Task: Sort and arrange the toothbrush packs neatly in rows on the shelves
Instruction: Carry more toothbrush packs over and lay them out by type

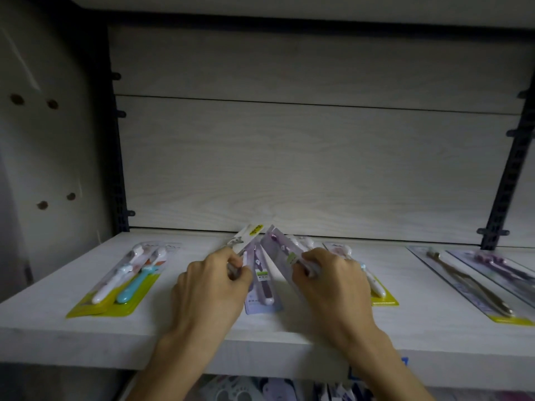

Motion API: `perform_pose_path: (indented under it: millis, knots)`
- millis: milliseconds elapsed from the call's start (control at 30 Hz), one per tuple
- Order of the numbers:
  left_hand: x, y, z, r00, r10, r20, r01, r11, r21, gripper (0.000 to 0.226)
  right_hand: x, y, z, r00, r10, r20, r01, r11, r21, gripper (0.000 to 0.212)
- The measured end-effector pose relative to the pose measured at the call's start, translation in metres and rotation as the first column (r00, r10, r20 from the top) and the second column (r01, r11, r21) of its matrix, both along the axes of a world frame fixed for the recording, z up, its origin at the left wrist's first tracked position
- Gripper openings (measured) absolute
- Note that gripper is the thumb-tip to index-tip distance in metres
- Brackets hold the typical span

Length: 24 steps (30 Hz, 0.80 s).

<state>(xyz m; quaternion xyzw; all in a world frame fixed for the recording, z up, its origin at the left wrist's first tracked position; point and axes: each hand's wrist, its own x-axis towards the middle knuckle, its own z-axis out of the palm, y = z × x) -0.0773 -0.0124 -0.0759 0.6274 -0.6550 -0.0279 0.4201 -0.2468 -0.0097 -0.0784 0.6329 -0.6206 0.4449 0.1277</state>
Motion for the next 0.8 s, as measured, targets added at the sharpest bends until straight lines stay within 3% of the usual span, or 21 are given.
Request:
perform_pose_path:
  millis: [267, 500, 800]
  knots:
    - [0.0, 0.012, 0.006, 0.985, -0.063, -0.161, 0.063, 0.998, -0.008, 0.01, -0.002, 0.009, 0.004, 0.992, -0.039, 0.124, 0.053, 0.993, -0.11, 0.012]
    - [0.002, 0.02, 0.012, 0.913, -0.208, -0.352, 0.238, 0.97, 0.046, 0.01, -0.003, 0.023, 0.006, 0.967, -0.049, 0.252, 0.069, 0.995, -0.072, 0.014]
    - [-0.011, 0.031, 0.005, 0.917, -0.3, -0.263, 0.309, 0.951, -0.006, 0.01, -0.026, 0.051, 0.009, 0.927, -0.153, 0.344, 0.191, 0.978, -0.081, 0.024]
